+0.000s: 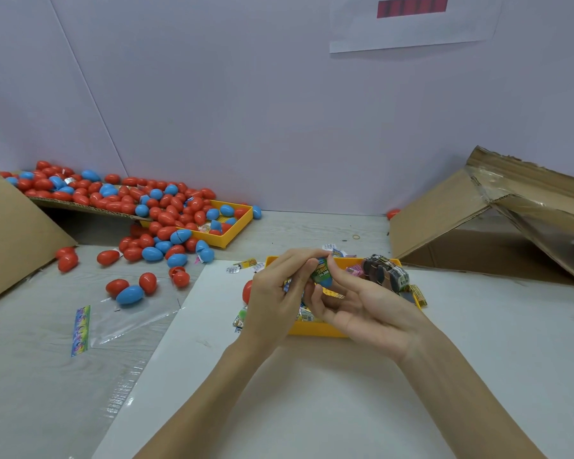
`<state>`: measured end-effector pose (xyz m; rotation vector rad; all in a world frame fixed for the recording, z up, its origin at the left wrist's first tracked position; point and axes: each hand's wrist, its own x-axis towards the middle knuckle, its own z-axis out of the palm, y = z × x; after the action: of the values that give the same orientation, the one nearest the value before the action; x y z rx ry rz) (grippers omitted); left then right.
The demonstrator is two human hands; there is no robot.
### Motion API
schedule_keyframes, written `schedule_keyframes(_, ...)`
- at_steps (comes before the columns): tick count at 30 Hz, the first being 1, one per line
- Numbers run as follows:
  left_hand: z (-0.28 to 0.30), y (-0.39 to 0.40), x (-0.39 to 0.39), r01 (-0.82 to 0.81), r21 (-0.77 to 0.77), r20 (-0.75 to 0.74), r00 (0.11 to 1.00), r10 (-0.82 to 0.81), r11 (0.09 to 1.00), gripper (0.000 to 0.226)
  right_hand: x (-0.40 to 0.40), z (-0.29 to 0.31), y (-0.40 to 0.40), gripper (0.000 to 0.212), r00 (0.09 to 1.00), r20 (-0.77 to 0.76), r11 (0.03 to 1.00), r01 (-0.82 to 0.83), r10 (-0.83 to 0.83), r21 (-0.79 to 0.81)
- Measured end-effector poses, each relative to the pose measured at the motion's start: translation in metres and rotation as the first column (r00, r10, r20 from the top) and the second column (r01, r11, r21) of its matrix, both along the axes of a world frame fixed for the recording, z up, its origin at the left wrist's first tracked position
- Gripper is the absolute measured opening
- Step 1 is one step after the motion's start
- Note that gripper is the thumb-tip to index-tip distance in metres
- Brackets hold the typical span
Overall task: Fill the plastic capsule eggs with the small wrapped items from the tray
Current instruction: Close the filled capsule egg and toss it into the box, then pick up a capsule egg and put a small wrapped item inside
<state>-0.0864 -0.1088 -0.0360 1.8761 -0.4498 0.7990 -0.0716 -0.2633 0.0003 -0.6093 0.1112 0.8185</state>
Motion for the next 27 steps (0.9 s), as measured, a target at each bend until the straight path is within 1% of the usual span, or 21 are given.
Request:
schedule_keyframes(6,0.001,-0.001,0.000,0.006,-0.024,-0.064,0.998,-0.008,1.000,0.026,0.000,0.000,-0.001,0.032,0.997,0.077,0.998,0.003,0.002,-0.062)
schedule_keyframes(8,0.001,0.001,-0.001,-0.010,-0.022,-0.078,0.997,0.009,1.000,0.026,-0.001,-0.001,-0.001,0.036,0.994,0.108,0.996,0.015,-0.006,-0.087)
schedule_keyframes(10,0.002,0.003,-0.001,-0.019,-0.021,-0.087,0.996,0.017,1.000,0.027,0.000,-0.004,-0.001,0.041,0.986,0.167,0.987,0.047,-0.022,-0.151)
schedule_keyframes(12,0.003,0.003,-0.001,-0.022,0.001,-0.101,0.995,0.022,1.000,0.027,0.001,-0.007,0.000,0.038,0.970,0.239,0.968,0.101,-0.045,-0.228)
schedule_keyframes(14,0.004,0.005,-0.001,-0.047,0.060,-0.105,0.993,0.053,0.997,0.030,0.001,-0.010,0.000,0.035,0.945,0.320,0.936,0.174,-0.070,-0.307)
schedule_keyframes(15,0.005,0.008,-0.001,-0.077,0.097,-0.097,0.992,0.086,0.992,0.032,0.000,-0.009,0.000,0.033,0.919,0.385,0.909,0.232,-0.087,-0.347)
schedule_keyframes(16,0.006,0.012,-0.001,-0.114,0.133,-0.078,0.989,0.125,0.985,0.034,0.001,-0.009,-0.001,0.031,0.867,0.488,0.859,0.326,-0.105,-0.395)
schedule_keyframes(17,0.007,0.018,-0.001,-0.156,0.165,-0.047,0.985,0.166,0.974,0.034,0.004,-0.008,-0.005,0.028,0.772,0.626,0.755,0.473,-0.107,-0.454)
schedule_keyframes(18,0.008,0.024,-0.001,-0.202,0.190,-0.006,0.978,0.207,0.961,0.034,0.009,-0.005,-0.010,0.026,0.629,0.774,0.586,0.655,-0.073,-0.477)
schedule_keyframes(19,0.008,0.030,0.000,-0.248,0.207,0.038,0.969,0.245,0.946,0.033,0.016,0.001,-0.017,0.027,0.468,0.884,0.405,0.811,-0.015,-0.423)
schedule_keyframes(20,0.009,0.034,0.002,-0.289,0.216,0.077,0.957,0.279,0.933,0.031,0.026,0.010,-0.027,0.029,0.327,0.945,0.260,0.911,0.015,-0.319)
schedule_keyframes(21,0.009,0.038,0.003,-0.327,0.222,0.104,0.944,0.312,0.918,0.029,0.037,0.022,-0.037,0.032,0.220,0.975,0.152,0.964,0.017,-0.220)
schedule_keyframes(22,0.009,0.040,0.004,-0.359,0.226,0.120,0.933,0.340,0.906,0.028,0.051,0.035,-0.047,0.034,0.141,0.990,0.052,0.989,0.024,-0.142)
schedule_keyframes(23,0.009,0.040,0.004,-0.377,0.227,0.125,0.926,0.357,0.898,0.027,0.065,0.049,-0.060,0.038,0.088,0.995,-0.061,0.995,0.054,-0.085)
schedule_keyframes(24,0.009,0.040,0.004,-0.383,0.233,0.117,0.924,0.365,0.894,0.027,0.079,0.062,-0.072,0.043,0.085,0.990,-0.182,0.981,0.112,-0.064)
schedule_keyframes(25,0.009,0.039,0.003,-0.381,0.243,0.104,0.925,0.366,0.892,0.028,0.091,0.072,-0.082,0.049,0.143,0.971,-0.302,0.950,0.192,-0.080)
schedule_keyframes(26,0.009,0.037,0.003,-0.373,0.254,0.089,0.928,0.363,0.892,0.028,0.100,0.078,-0.090,0.057,0.248,0.933,-0.400,0.907,0.261,-0.129)
schedule_keyframes(27,0.009,0.036,0.002,-0.366,0.264,0.077,0.930,0.358,0.893,0.029,0.106,0.081,-0.094,0.063,0.367,0.881,-0.468,0.861,0.300,-0.199)
